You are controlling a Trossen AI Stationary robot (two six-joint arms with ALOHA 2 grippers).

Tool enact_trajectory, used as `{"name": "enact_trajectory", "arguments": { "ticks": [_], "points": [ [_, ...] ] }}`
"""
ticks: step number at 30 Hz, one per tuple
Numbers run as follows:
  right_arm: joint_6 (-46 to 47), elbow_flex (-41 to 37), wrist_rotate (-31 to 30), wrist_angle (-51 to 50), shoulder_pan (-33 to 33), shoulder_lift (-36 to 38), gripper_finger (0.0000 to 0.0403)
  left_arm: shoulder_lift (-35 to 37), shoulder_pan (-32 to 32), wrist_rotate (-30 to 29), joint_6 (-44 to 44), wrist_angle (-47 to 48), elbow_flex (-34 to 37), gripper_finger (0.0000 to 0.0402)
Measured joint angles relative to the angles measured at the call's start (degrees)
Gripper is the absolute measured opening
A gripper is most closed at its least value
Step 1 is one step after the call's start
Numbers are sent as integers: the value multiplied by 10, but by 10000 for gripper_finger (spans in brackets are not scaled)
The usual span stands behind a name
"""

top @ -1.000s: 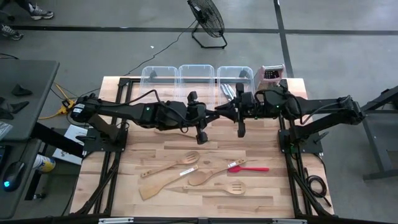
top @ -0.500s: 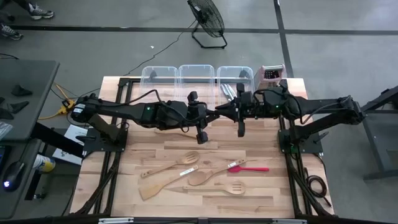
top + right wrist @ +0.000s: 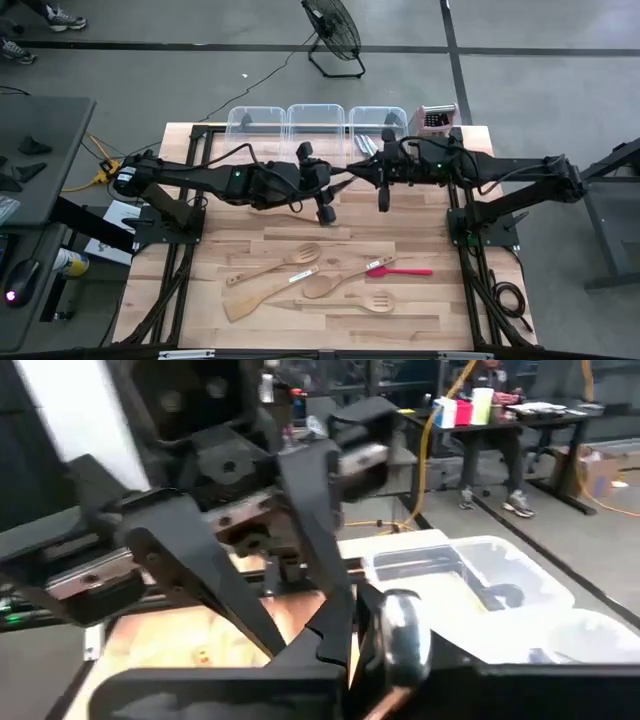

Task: Pick & Place Kitchen Items
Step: Put the table knife into the right transparent bin

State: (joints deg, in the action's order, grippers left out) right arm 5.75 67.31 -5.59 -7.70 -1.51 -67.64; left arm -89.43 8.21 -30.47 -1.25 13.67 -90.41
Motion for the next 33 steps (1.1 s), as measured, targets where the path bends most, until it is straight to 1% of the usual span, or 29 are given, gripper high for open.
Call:
{"name": "enact_trajectory", "arguments": {
  "ticks": [2, 6, 9, 12, 14, 16, 17, 20, 22, 24, 29, 33],
  "points": [
    [0, 0, -5, -10, -13, 1, 2, 1, 0, -21, -3, 3, 0, 118],
    [0, 0, -32, -50, -46, 4, 3, 13, 0, -43, -16, 22, 0, 115],
    [-4, 0, -35, -75, -78, 3, 3, 26, -2, -63, -15, 63, 1, 115],
    [-14, 0, -44, -88, -114, 3, 3, 49, -18, -62, -11, 112, 1, 115],
    [-21, 0, -56, -92, -141, 4, 3, 62, -35, -61, 0, 129, -1, 115],
    [-24, 0, -72, -95, -165, 4, 3, 76, -58, -61, 4, 172, 1, 115],
    [-25, 0, -83, -94, -178, 4, 3, 80, -69, -57, 4, 174, 0, 115],
    [-20, 0, -114, -91, -215, -3, 3, 94, -116, -10, -5, 202, 1, 115],
    [-7, 1, -133, -90, -236, -15, 3, 96, -149, 31, -20, 189, 0, 115],
    [6, 1, -148, -85, -251, -33, 3, 98, -187, 75, -43, 195, 1, 115],
    [34, 1, -182, -52, -273, -88, 3, 97, -286, 196, -77, 189, 1, 115],
    [75, 0, -185, -36, -291, -129, 3, 92, -365, 300, -82, 191, 1, 115]
  ]
}}
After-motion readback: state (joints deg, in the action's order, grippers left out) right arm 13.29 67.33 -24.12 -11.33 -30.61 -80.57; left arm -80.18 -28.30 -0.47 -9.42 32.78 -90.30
